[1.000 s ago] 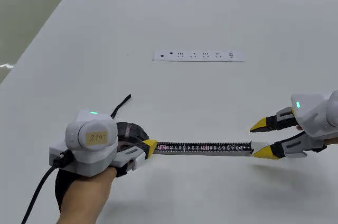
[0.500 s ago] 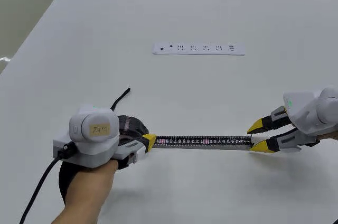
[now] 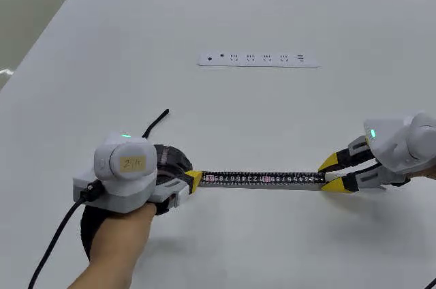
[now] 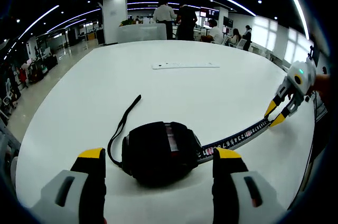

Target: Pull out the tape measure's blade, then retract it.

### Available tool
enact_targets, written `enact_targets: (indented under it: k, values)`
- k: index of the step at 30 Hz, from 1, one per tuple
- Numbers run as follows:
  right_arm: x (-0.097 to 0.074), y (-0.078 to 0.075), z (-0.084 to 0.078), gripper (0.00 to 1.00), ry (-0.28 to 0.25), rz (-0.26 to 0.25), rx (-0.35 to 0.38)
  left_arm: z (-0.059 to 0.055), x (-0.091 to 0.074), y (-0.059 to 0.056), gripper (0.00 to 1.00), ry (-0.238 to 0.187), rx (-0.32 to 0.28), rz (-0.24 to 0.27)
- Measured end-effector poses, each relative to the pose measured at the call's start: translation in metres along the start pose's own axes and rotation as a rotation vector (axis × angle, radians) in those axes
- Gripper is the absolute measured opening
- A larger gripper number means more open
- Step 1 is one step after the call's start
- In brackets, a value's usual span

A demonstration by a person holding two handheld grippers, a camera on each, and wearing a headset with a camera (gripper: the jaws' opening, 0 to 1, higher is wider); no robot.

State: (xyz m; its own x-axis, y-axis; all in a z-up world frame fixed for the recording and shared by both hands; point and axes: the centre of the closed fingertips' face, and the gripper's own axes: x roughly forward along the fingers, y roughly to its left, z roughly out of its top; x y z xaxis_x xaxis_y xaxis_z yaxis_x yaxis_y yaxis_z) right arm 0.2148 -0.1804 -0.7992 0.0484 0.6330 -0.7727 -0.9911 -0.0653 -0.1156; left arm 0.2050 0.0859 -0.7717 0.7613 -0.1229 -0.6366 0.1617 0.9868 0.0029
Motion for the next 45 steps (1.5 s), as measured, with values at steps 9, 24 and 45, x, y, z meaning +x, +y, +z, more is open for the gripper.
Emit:
enact_targets:
  k: [9,24,45]
  values:
    - [0.000,-0.001,0.000,0.15,0.000,-0.018,0.002,0.000,0.007,0.001,0.74,-0.003,-0.063,0.022]
    - [0.000,-0.001,-0.001,0.15,0.002,-0.024,-0.013,0.006,0.013,0.000,0.67,-0.036,-0.154,0.071]
    - [0.000,-0.002,-0.001,0.15,0.013,-0.031,-0.029,0.000,0.011,0.004,0.63,0.013,-0.169,0.105]
